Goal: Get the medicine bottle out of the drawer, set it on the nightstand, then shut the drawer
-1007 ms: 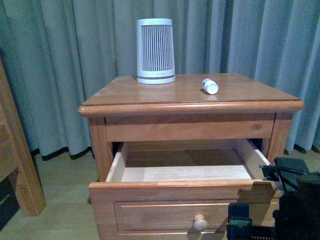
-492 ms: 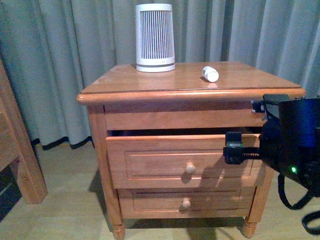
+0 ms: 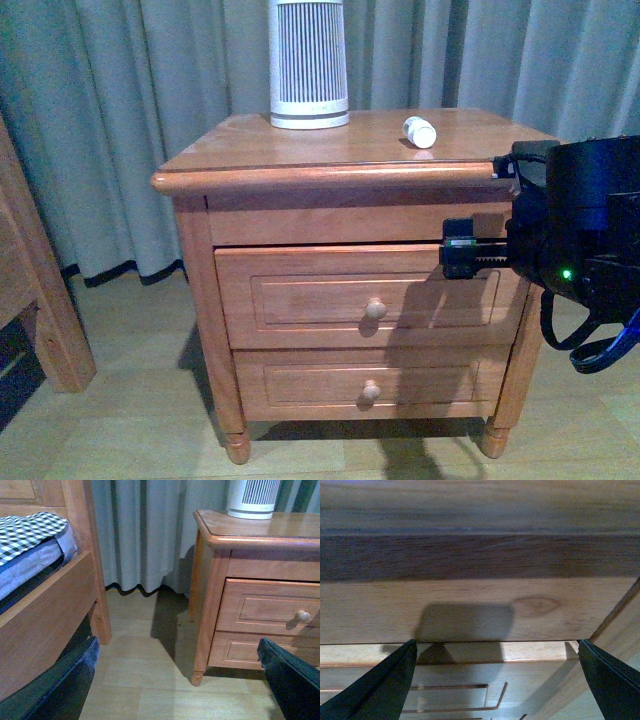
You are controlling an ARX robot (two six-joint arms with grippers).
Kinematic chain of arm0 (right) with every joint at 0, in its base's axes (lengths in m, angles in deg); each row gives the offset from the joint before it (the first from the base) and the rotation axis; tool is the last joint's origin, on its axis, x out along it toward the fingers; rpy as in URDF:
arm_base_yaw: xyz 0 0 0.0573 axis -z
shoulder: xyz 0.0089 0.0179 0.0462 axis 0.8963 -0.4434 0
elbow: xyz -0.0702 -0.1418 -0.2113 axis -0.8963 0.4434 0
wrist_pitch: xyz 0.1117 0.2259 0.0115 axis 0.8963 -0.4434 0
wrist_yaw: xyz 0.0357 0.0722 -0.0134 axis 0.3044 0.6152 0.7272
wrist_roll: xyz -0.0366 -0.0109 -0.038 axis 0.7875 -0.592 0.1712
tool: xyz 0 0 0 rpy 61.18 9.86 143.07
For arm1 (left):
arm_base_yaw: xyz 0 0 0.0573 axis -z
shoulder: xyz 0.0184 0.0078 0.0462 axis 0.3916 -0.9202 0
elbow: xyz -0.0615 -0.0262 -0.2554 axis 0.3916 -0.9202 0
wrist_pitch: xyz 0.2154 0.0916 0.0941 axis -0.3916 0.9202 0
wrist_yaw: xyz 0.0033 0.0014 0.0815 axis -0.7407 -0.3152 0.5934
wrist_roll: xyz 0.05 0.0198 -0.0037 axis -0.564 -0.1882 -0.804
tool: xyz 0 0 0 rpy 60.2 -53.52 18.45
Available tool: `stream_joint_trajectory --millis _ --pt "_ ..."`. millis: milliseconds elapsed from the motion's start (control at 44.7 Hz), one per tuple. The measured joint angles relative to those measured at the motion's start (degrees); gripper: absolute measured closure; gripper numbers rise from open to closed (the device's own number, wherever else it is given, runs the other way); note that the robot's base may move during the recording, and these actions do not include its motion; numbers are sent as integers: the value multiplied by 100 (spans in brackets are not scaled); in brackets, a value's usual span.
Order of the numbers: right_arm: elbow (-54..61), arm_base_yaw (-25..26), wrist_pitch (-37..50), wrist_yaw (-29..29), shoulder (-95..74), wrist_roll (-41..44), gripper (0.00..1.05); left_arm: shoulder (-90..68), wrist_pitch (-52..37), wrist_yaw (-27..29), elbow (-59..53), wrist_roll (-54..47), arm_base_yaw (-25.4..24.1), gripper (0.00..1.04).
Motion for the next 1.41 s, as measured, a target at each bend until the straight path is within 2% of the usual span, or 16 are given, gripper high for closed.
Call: stream_joint_trajectory --millis 134,514,649,760,872,1007,1074,1118,1208,1275,1409 --pt "391 50 -48 -103 299 -216 7 2 0 2 0 0 0 7" --pt "3156 387 -247 192 3147 -179 7 2 0 0 0 0 0 7" --pt "4301 1008 -876 350 5462 127 7 0 0 2 0 0 0 7" --pt "4948 1419 -1880 444 7528 297 7 2 0 2 0 0 0 7" --pt "5053 1495 -3101 470 9088 264 7 0 0 2 0 0 0 7" --pt "5084 1480 -3174 529 9606 254 8 2 0 2 0 0 0 7" --pt "5300 1668 -2929 1878 9729 280 22 0 0 0 0 0 0 7" --pt "5455 1606 -2916 2166 9871 291 32 2 0 0 0 0 0 7" --pt "5707 1469 -2916 2059 10126 291 53 0 0 2 0 0 0 7" --pt "5855 997 -2953 1482 10323 293 69 2 0 2 0 0 0 7" --pt "6041 804 -3023 1421 10594 293 95 2 0 2 0 0 0 7"
